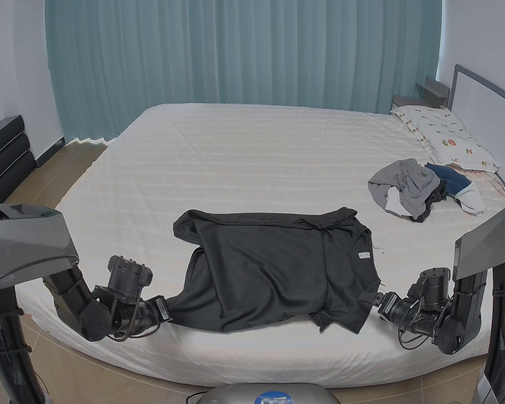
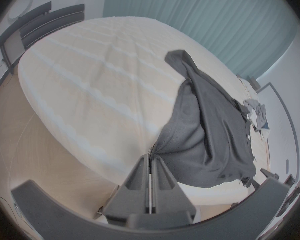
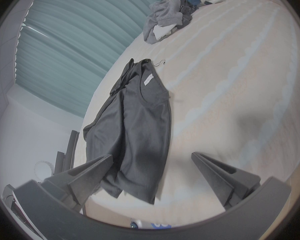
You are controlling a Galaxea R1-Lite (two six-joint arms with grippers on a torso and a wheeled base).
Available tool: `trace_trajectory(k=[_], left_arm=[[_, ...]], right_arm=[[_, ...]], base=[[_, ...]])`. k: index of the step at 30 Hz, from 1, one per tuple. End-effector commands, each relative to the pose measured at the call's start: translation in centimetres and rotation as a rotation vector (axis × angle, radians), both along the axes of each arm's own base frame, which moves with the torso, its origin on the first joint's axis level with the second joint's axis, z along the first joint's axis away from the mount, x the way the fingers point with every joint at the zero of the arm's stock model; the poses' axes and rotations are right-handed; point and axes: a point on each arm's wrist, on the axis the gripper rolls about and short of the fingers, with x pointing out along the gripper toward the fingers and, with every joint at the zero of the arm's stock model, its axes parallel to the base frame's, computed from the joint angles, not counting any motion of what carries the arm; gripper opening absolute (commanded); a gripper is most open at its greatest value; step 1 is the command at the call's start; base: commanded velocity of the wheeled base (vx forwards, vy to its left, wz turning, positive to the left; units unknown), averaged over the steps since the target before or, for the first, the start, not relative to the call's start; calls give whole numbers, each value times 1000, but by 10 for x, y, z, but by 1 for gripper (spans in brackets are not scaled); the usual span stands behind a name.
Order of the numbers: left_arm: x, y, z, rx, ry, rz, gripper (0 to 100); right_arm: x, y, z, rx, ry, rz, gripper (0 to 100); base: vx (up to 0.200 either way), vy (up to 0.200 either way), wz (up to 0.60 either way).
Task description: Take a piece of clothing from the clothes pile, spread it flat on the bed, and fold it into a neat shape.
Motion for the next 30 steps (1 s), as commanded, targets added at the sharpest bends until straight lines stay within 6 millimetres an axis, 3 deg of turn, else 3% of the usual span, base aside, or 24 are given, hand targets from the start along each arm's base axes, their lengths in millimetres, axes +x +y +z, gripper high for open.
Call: trace_trajectory(k=[1, 6, 7, 10, 12, 13, 17, 24, 30], left_arm=[[4, 21, 13, -9, -39, 60, 0], [7, 20, -2, 0, -2, 57, 0], [9, 20, -4, 3, 2, 62, 0], [17, 25, 0, -14, -36, 93, 0], [17, 25, 0, -14, -36, 93, 0], [27, 26, 5, -63, -91, 145, 0], [39, 28, 9, -150, -166, 231, 0], [48, 37, -10, -160, -179, 275, 0], [54, 39, -22, -158, -185, 283, 0]], right_arm=[[19, 3, -7, -7, -24, -15, 100], [41, 6, -6, -42, -24, -62, 100], [45, 7, -6, -46, -23, -63, 0], [62, 7, -1, -52, -54, -90, 0], [62, 7, -1, -52, -54, -90, 0], [79, -2, 6, -59, -103, -139, 0], [97, -8, 16, -44, -171, -161, 0], [134, -9, 30, -32, -234, -180, 0], [158, -7, 21, -39, -213, -191, 0]], base=[[0, 0, 0], [0, 0, 0], [0, 0, 0], [0, 0, 0], [0, 0, 0], [0, 0, 0], [0, 0, 0], [0, 0, 0], [0, 0, 0]])
